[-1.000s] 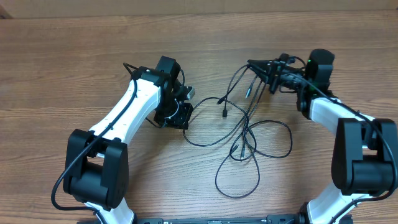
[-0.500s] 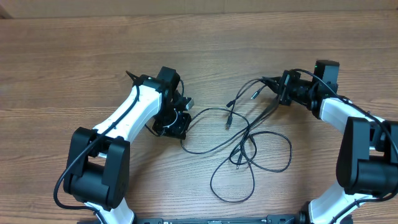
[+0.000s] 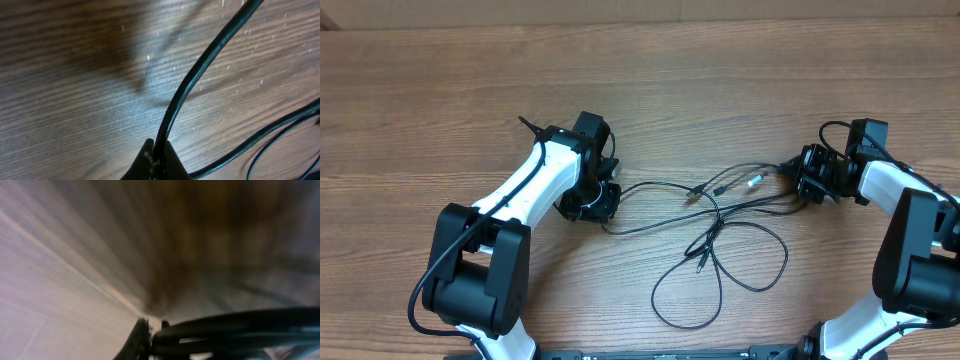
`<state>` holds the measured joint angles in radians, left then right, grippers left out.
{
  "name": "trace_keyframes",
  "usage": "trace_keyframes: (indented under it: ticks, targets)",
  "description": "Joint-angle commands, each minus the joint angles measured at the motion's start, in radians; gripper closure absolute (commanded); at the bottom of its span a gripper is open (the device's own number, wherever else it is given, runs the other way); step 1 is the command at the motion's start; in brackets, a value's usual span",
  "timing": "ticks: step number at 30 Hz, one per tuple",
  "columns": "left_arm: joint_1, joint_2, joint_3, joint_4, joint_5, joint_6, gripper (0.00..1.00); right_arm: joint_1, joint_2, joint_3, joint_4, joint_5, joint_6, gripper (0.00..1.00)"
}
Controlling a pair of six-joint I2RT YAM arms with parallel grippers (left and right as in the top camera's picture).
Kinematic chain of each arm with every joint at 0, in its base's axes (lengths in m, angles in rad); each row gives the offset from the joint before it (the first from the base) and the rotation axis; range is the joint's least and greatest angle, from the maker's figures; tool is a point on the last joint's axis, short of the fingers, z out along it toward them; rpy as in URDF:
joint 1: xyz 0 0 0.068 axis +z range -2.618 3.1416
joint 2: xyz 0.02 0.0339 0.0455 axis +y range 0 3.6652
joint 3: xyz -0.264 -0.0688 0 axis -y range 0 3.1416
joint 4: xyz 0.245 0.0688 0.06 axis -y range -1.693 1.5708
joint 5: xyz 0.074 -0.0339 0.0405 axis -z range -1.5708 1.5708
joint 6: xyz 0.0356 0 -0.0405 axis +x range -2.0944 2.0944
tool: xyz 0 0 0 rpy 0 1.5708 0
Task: Untangle cables
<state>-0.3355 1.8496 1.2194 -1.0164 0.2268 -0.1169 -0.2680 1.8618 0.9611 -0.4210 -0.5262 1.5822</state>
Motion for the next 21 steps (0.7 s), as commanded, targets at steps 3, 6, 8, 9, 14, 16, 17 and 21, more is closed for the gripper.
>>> trace_keyframes:
  ticks: [3,6,8,9,14,16,17,21]
  targets:
    - [-0.005,0.011,-0.013,0.041,0.034,-0.030,0.96,-0.006,-0.018,0.005,-0.040,0.165,-0.209,0.96]
    - [-0.004,0.011,-0.011,0.048,0.133,0.059,0.96,-0.005,-0.018,0.005,-0.123,0.239,-0.230,0.96]
    - [0.002,0.011,-0.010,0.047,0.203,0.122,0.96,-0.005,-0.018,0.005,-0.181,0.328,-0.230,0.96]
    - [0.009,0.011,-0.008,0.045,0.236,0.148,0.96,-0.005,-0.018,0.005,-0.204,0.378,-0.230,0.96]
    - [0.079,-0.002,0.030,0.027,0.369,0.194,0.96,-0.005,-0.018,0.005,-0.301,0.624,-0.222,0.96]
    - [0.124,-0.017,0.049,0.024,0.465,0.226,0.96,-0.005,-0.018,0.005,-0.328,0.679,-0.222,0.96]
    - [0.150,-0.027,0.058,0.022,0.533,0.252,0.96,-0.005,-0.018,0.005,-0.335,0.691,-0.222,0.96]
    - [0.246,-0.071,0.079,0.033,0.799,0.336,0.96,-0.005,-0.018,0.005,-0.337,0.690,-0.222,0.96]
